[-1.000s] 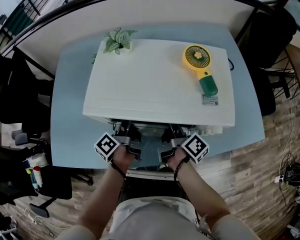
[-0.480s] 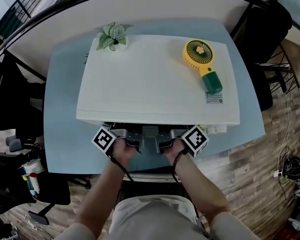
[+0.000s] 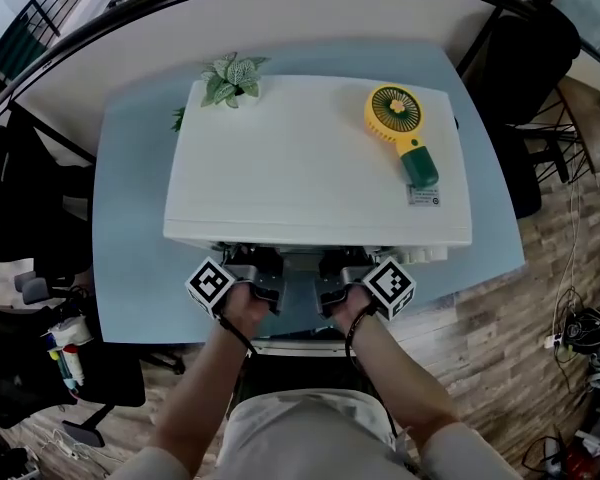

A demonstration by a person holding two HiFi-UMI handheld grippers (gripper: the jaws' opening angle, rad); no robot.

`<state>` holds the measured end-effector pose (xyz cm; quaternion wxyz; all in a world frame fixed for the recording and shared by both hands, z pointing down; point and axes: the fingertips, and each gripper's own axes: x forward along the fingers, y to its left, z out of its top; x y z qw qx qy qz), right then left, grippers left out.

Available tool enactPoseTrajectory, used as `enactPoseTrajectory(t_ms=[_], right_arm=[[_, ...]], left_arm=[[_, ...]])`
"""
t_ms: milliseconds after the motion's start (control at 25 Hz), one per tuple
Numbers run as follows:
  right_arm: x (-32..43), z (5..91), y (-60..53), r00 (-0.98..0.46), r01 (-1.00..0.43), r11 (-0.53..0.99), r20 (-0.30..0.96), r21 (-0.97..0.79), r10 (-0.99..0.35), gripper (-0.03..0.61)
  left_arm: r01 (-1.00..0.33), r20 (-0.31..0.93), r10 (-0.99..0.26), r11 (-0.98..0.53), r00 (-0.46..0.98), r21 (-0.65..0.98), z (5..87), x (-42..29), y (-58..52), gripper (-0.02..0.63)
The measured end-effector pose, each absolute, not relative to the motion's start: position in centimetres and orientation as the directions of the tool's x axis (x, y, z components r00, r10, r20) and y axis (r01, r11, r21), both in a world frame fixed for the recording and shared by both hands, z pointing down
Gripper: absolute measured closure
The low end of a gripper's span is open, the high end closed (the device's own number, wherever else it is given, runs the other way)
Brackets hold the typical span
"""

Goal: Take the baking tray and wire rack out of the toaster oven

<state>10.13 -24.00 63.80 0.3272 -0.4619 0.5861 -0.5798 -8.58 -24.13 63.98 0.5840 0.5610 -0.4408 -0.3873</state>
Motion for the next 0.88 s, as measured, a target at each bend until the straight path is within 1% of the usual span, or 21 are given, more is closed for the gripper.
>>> enactPoseTrajectory(t_ms=[280,440,640,760,880], right_arm=[[10.0,63.9,-19.9,-0.378,-0.174,-0.160,0.215,-0.972,-0.900,0.522],[10.0,64.1,-17.2,-0.380,-0.146,-0.203,0.245,-0.968,-0.892,0.534],[9.9,64.3,-13.4,-0.381,-0.142,-0.253,0.289,-0.957,-0.878,0.545],[9.8,64.0,-11.1,-0.400,-0.160,-0.269,0.312,-0.950,-0.862,0.545],[9.7,63.6,-8.9,-0.421,-0.173,-0.283,0.330,-0.944,-0.845,0.545]], left_arm=[[-0.053,0.135,-0.929,0.125,0.345,0.991,63.9,-8.4,-20.1,0.560],[-0.065,0.171,-0.913,0.159,0.370,0.985,63.9,-8.2,-17.4,0.566],[-0.110,0.241,-0.894,0.215,0.377,0.970,64.6,-8.6,-13.6,0.575],[-0.096,0.238,-0.888,0.217,0.393,0.971,63.9,-8.4,-11.6,0.577],[-0.121,0.260,-0.872,0.230,0.414,0.966,63.9,-8.4,-9.1,0.575]])
